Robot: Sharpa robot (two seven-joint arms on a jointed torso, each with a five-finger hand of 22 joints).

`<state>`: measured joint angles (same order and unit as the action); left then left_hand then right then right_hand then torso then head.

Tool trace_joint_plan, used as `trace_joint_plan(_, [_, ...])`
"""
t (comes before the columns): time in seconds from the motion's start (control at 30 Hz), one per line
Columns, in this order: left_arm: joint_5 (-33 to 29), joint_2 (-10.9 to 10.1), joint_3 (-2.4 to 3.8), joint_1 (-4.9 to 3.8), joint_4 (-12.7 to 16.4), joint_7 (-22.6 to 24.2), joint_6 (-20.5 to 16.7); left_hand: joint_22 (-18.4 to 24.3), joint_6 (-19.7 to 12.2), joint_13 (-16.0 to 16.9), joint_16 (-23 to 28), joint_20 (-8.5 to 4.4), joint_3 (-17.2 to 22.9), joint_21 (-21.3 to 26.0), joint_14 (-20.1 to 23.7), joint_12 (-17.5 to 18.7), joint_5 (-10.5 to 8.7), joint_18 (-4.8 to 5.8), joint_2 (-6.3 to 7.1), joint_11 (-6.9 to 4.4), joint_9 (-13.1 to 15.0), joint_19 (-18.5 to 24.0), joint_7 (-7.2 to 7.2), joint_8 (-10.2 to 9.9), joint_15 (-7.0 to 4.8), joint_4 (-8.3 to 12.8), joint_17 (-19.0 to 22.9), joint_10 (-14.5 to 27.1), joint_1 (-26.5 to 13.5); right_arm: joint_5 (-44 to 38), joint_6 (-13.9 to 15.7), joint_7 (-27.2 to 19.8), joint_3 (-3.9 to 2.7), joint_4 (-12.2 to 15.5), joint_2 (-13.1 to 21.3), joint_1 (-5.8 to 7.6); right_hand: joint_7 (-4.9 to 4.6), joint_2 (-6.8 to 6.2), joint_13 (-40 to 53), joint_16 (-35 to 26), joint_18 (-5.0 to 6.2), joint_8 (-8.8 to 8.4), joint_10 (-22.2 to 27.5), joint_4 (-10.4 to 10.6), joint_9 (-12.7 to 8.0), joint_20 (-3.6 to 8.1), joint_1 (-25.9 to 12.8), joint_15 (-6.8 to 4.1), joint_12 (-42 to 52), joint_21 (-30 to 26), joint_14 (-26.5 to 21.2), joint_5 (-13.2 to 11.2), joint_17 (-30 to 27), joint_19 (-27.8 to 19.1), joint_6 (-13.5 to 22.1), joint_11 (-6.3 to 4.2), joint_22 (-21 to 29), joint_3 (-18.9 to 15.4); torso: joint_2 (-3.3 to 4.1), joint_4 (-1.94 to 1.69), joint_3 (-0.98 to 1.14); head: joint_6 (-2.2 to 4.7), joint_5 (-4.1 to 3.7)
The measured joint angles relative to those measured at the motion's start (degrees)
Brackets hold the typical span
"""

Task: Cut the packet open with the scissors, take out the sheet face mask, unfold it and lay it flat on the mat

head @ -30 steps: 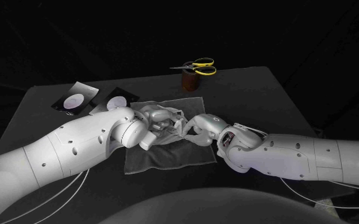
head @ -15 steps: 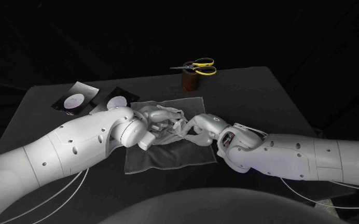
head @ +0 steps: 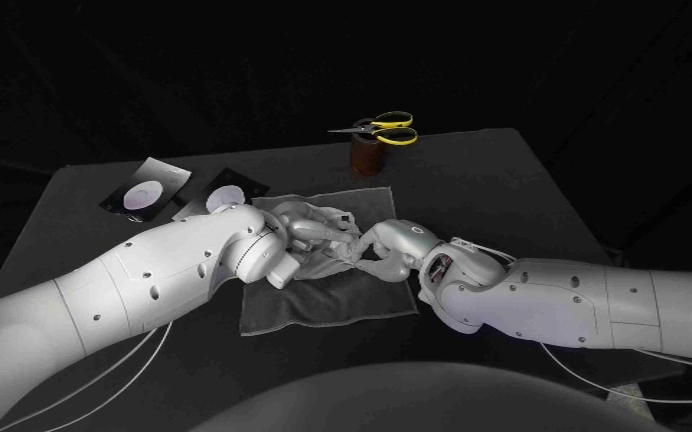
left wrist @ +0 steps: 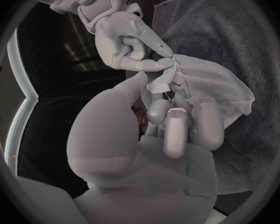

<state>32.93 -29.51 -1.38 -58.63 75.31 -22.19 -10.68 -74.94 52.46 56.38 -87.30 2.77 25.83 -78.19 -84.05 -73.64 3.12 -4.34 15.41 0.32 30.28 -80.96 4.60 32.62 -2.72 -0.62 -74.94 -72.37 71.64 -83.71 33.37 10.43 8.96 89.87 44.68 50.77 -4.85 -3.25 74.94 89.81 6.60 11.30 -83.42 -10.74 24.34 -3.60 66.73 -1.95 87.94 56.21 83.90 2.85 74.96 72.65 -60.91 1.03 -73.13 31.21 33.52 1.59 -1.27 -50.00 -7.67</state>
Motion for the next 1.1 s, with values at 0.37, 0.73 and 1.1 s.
trace_joint_plan(0.37, [7.06, 0.94, -0.01, 0.00, -0.71, 0.24, -0.68, -0.01, 1.90, 4.51, 0.00, -0.22, 2.69, 0.00, 0.00, -2.91, -0.01, 0.00, -4.34, -0.36, 1.01, -0.23, -0.47, 2.69, -0.46, 2.45, 0.00, -1.88, 6.58, 0.00, 0.00, 0.00, 0.00, 0.00, -0.01, 0.01, 0.01, 0.00, -0.04, -0.01, 0.00, -0.23, 0.00, -0.16, 0.00, 0.00, 0.00, 0.00, -0.01, 0.00, 0.00, 0.00, 0.00, 0.00, -0.01, 0.00, 0.01, -0.16, 0.01, 0.00, 0.00, 0.00, 0.11])
trace_joint_plan(0.73, [10.05, 1.10, -0.02, -0.01, -0.85, 0.45, -1.56, 0.00, 2.33, 7.74, 0.01, -0.43, 11.66, -0.30, 0.00, -4.90, -0.16, 0.00, -6.06, -0.06, -0.42, -0.43, 0.27, 1.40, -0.46, 1.05, 0.00, -3.40, 5.65, 0.00, -0.04, 0.02, -0.01, -0.02, -0.02, 0.01, 0.07, 0.00, 0.00, 0.00, 0.00, -0.23, 0.01, -0.16, -0.06, 0.00, 0.00, 0.00, -0.03, 0.00, 0.00, 0.00, -0.06, 0.00, -0.07, -0.01, -0.03, -0.16, -0.02, -0.03, 0.01, 0.00, 0.23])
trace_joint_plan(1.1, [9.64, 0.26, -0.03, 0.01, -0.43, 0.76, -1.50, 0.04, -0.60, 3.25, 0.17, -0.21, 20.65, -0.30, 0.02, -2.20, -0.29, 0.00, -6.62, 0.10, 1.93, -0.21, 0.45, 3.58, -0.45, 2.23, 0.00, -1.74, 0.47, 0.00, -0.13, 0.03, -0.03, -0.01, -0.02, 0.02, 0.16, 0.00, 0.00, 0.00, 0.00, -0.23, 0.01, -0.16, -0.14, 0.00, 0.00, 0.00, -0.14, 0.00, 0.00, -0.01, -0.04, 0.00, -0.16, -0.01, 0.01, -0.16, 0.00, -0.02, -0.04, 0.00, 0.19])
